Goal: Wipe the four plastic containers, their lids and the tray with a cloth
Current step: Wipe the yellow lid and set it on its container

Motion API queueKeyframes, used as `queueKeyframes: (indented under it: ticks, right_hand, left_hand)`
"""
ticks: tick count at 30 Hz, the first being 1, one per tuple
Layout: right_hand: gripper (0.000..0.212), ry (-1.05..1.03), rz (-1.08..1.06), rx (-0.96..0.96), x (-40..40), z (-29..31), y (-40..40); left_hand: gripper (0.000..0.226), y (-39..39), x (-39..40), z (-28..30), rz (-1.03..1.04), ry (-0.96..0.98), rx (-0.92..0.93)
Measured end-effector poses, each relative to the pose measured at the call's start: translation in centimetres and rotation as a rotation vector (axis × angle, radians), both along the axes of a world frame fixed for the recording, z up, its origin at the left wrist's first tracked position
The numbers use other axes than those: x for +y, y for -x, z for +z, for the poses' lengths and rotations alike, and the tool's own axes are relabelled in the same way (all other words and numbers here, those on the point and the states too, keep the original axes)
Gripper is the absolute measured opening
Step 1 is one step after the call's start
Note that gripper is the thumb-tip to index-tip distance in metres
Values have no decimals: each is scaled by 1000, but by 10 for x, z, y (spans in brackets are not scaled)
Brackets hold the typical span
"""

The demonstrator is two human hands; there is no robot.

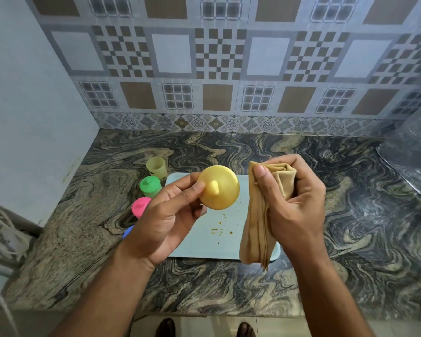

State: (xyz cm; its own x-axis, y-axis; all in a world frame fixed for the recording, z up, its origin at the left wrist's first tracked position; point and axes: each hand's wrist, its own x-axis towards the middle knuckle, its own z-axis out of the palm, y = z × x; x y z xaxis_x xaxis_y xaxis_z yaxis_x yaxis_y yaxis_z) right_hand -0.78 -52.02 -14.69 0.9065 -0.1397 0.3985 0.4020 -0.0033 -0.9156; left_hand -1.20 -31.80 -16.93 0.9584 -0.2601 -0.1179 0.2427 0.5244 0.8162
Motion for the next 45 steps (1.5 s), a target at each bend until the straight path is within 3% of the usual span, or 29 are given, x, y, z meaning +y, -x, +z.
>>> queueKeyframes:
  ticks: [3,7,10,13,17,22,25,29,34,41,45]
  right_hand:
    - [13,8,17,-14,2,2,3]
    - [16,46,51,-23,5,6,2]
    - [16,60,158,42,3,9,-2]
    - [12,-76,292,151,1,11,-5]
    - [12,-152,345,187,1,4,-5]
    - [17,-118,295,191,1,-15,3]
    - [10,-189,231,93,0,-8,4]
    - [13,-107,255,-4,1,10,-1]
    - [16,-64,181,-27,9,11,0]
    - [15,-130,75,-32,26,3,7]
    - [18,-141,107,-2,31,5,7]
  left_hand:
    - [45,1,0,1,-10,-10,-27]
    - [21,6,-3,3,-45,-181,-132]
    - [30,8,-3,9,-63,-242,-225]
    - [27,7,-1,14,-61,-244,-295]
    - [26,7,0,12,-14,-159,-276]
    - [31,7,1,10,33,44,-165]
    - [35,4,-1,8,40,27,-128]
    - [36,4,-3,9,12,7,-94]
    - [21,-1,-8,13,75,-56,-80]
    - [44,1,-13,9,245,-188,-214]
    - [23,1,-19,8,342,-161,-154]
